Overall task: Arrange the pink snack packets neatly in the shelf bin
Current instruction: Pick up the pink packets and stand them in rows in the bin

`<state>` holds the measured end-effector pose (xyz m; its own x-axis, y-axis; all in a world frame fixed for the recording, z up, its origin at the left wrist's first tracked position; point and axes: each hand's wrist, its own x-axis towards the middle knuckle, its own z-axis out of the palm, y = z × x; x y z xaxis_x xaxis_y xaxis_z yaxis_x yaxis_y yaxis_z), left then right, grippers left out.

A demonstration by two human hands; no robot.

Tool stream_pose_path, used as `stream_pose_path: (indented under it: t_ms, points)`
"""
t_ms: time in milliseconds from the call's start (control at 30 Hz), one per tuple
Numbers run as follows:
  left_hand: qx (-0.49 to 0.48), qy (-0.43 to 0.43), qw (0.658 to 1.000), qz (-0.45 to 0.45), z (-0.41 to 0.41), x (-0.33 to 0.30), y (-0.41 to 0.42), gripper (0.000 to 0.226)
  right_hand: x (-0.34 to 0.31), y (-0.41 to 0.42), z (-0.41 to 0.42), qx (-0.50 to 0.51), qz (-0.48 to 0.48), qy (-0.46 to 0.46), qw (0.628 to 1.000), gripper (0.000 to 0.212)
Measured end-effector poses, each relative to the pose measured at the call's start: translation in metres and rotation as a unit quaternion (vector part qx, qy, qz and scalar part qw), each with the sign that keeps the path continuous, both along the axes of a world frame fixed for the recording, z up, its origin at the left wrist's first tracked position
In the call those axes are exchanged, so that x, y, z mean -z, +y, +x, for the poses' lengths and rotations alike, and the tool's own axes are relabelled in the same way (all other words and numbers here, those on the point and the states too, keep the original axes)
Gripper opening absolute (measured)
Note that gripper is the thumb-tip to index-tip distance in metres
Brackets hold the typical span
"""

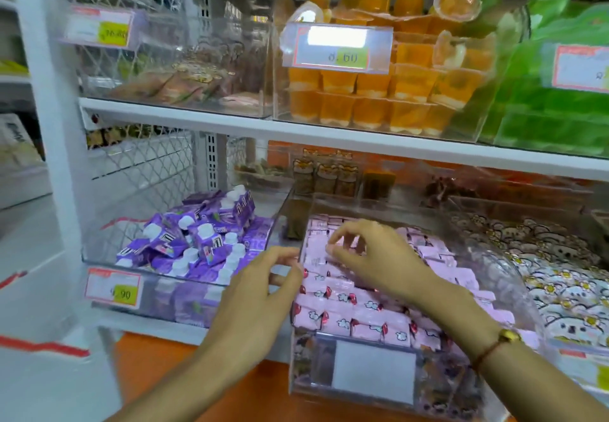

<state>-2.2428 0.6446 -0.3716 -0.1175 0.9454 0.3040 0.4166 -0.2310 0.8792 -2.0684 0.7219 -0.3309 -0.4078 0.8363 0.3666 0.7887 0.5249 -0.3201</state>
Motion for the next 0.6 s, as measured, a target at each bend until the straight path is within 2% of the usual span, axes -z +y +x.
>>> stream_pose_path:
  t_ms: [67, 133, 300, 400, 500, 600]
  points:
    - [-0.008, 0.009, 1.000, -0.001, 0.002, 0.001, 0.000, 0.018, 0.003, 0.007, -0.010, -0.017, -0.051, -0.023, 0.998, 0.034]
    - [-0.014, 0.029, 0.999, 0.003, 0.004, 0.002, 0.001, 0.030, 0.006, 0.011, -0.014, -0.015, -0.073, -0.052, 0.996, 0.037]
    - [-0.027, 0.036, 0.999, 0.020, 0.005, 0.000, 0.006, 0.023, 0.000, 0.017, -0.018, -0.019, -0.098, -0.009, 0.995, 0.029]
    - [-0.018, 0.030, 0.999, 0.018, 0.003, 0.002, 0.007, 0.022, -0.004, 0.020, -0.019, -0.029, -0.165, 0.028, 0.986, 0.028]
    - [-0.009, 0.026, 0.999, 0.019, 0.000, 0.003, 0.009, 0.029, -0.009, 0.019, -0.016, -0.035, -0.235, 0.103, 0.966, 0.024]
    - [-0.006, 0.031, 0.999, 0.024, -0.002, 0.005, 0.010, 0.029, -0.011, 0.016, -0.017, -0.045, -0.222, 0.106, 0.968, 0.011]
